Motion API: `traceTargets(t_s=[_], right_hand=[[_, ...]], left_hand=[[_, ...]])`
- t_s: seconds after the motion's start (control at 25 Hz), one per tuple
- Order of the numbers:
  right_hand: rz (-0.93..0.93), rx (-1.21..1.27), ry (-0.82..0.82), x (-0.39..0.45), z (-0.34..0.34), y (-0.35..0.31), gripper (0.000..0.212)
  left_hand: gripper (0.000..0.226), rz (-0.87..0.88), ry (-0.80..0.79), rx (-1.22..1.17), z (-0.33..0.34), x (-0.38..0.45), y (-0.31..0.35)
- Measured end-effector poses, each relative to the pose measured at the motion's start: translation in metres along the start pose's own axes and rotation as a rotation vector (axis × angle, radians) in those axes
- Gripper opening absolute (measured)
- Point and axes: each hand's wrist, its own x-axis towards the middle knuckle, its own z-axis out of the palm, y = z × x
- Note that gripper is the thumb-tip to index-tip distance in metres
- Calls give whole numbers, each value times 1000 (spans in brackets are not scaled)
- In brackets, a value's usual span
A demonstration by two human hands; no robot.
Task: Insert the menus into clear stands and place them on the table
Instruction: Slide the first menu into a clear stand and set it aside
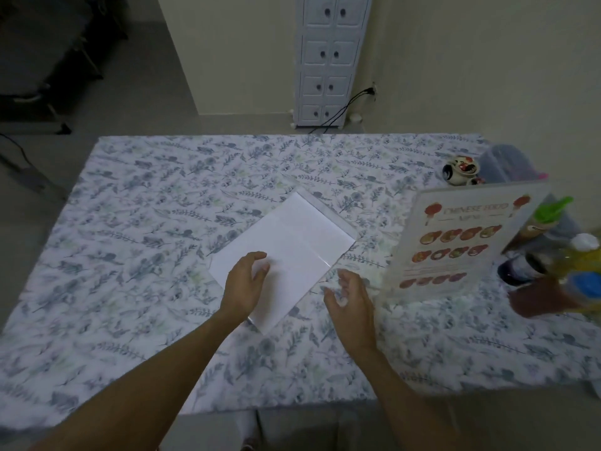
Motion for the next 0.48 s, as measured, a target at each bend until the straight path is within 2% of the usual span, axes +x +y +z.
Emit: traceTargets(t_s=[0.2, 0.36, 0.48], right_hand=[[363, 126, 150, 6, 80, -12, 65], [464, 93, 296, 5, 113, -25, 69], [524, 131, 320, 10, 123, -33, 68]], left_hand=[[42, 27, -59, 102, -44, 61, -35], [33, 9, -134, 182, -43, 92, -40], [25, 61, -134, 282, -35, 94, -39]])
